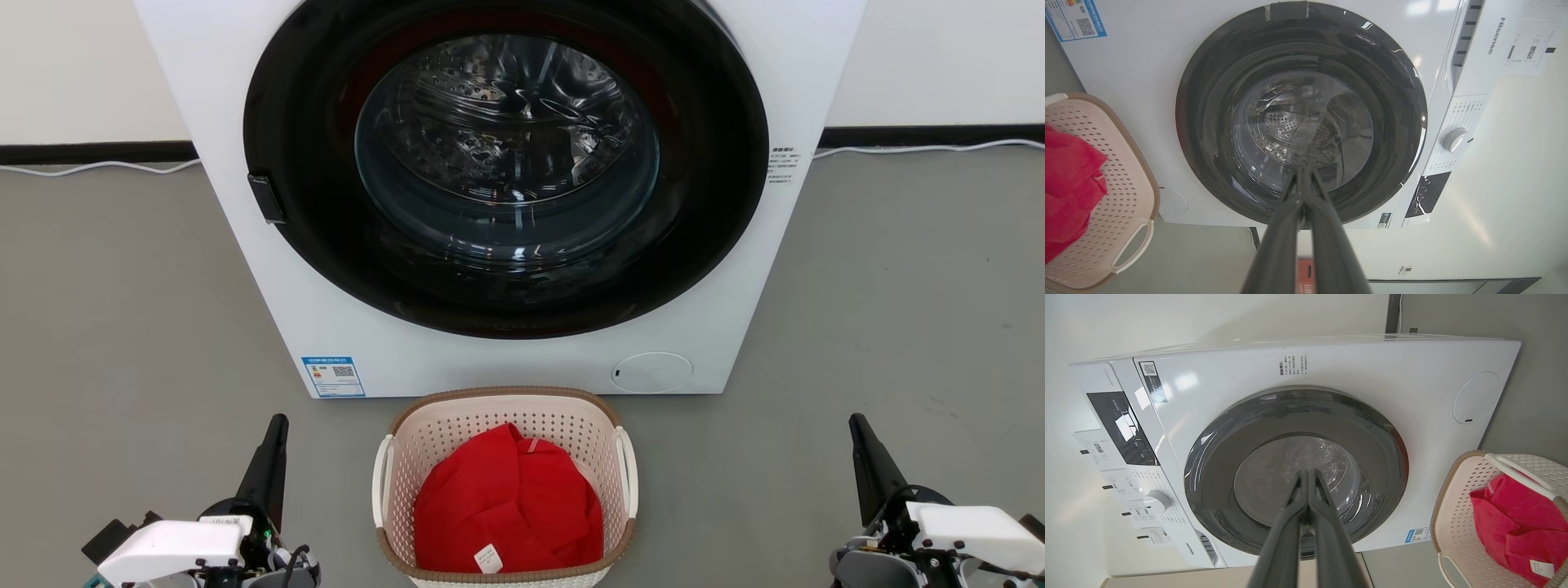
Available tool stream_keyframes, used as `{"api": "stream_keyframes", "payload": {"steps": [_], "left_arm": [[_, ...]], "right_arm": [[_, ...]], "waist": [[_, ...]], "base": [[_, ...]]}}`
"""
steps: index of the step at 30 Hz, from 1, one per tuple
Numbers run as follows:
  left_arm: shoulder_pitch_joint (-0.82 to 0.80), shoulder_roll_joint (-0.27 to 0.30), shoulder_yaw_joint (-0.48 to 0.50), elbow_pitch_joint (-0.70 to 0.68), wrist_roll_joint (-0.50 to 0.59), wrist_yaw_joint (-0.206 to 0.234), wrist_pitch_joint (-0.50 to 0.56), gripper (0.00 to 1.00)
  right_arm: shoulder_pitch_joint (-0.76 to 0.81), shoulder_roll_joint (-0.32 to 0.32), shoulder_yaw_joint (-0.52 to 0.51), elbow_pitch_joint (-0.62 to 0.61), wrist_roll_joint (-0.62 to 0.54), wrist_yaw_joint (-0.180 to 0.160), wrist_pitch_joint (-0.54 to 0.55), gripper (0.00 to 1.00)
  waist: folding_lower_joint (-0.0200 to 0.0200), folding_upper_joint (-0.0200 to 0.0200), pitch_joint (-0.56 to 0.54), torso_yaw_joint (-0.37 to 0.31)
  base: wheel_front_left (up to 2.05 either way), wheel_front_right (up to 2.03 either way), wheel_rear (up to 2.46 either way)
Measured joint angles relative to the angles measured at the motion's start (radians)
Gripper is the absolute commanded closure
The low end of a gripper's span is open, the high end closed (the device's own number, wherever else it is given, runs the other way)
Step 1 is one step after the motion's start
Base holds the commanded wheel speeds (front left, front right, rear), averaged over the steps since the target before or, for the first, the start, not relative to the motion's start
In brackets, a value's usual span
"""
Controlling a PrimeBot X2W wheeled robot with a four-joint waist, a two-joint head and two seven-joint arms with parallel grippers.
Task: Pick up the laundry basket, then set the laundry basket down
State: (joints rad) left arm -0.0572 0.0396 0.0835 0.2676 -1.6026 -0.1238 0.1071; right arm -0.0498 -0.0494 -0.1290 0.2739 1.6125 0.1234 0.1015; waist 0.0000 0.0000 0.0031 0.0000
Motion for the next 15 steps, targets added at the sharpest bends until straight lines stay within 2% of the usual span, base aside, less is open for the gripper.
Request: {"api": "stream_keyframes", "payload": {"steps": [15], "left_arm": [[0.0,0.0,0.0,0.0,0.0,0.0,0.0,1.0]], "right_arm": [[-0.001,0.0,-0.001,0.0,0.0,0.0,0.001,1.0]], "waist": [[0.0,0.0,0.0,0.0]], "base": [[0.0,0.0,0.0]]}}
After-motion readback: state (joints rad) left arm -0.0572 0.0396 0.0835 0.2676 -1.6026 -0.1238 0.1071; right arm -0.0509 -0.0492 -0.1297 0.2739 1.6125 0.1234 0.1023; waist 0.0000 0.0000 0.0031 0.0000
